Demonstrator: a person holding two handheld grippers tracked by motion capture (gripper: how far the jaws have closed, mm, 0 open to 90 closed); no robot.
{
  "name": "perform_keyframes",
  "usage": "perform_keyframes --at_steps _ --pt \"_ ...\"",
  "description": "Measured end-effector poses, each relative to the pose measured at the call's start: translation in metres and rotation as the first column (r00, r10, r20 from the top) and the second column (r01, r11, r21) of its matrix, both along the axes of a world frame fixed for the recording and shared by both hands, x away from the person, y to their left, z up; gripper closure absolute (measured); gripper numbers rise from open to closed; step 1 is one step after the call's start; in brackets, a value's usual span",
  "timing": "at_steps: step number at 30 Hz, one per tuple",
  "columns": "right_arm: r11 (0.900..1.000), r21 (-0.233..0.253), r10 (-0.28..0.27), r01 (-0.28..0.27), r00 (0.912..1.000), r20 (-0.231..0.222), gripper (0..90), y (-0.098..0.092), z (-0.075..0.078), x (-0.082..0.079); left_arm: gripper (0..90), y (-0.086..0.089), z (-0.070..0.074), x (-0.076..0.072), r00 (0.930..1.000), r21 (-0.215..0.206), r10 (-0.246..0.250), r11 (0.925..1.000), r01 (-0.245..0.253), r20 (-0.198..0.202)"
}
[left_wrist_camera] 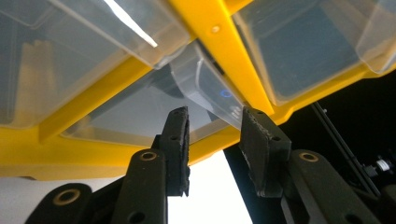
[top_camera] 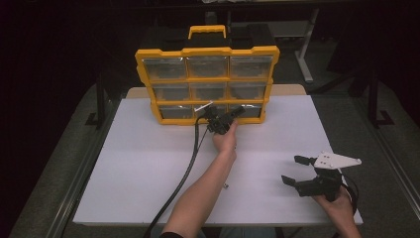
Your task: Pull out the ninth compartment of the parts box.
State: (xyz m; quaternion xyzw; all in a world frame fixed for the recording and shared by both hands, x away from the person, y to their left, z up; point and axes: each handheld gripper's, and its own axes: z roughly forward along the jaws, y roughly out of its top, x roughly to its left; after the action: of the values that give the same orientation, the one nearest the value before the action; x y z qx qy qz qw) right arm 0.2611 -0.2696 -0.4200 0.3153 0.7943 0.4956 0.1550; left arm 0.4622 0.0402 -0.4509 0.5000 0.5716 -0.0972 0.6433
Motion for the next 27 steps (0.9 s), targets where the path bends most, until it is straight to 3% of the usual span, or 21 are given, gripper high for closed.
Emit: perform_keyframes --at_steps 10,20,27 --pt "1.0 -0.003 0.005 -0.005 1.0 0.004 13.8 0.0009 0.0004 0.0002 71.3 -0.0053 -0.0003 -0.0002 0.9995 -0.027 0.025 0.9993 -0.025 0.02" --pt "1.0 -0.001 0.012 -0.012 0.9999 0.001 13.9 0.0025 0.0003 0.0004 75.5 -0.0069 -0.0005 -0.0004 0.9992 -0.042 0.037 0.9984 -0.037 0.012" --pt "1.0 -0.006 0.017 -0.017 0.9998 0.003 13.9 0.0035 -0.0004 0.001 75.9 -0.0074 0.0012 -0.002 0.9985 -0.025 0.047 0.9986 -0.046 0.027"
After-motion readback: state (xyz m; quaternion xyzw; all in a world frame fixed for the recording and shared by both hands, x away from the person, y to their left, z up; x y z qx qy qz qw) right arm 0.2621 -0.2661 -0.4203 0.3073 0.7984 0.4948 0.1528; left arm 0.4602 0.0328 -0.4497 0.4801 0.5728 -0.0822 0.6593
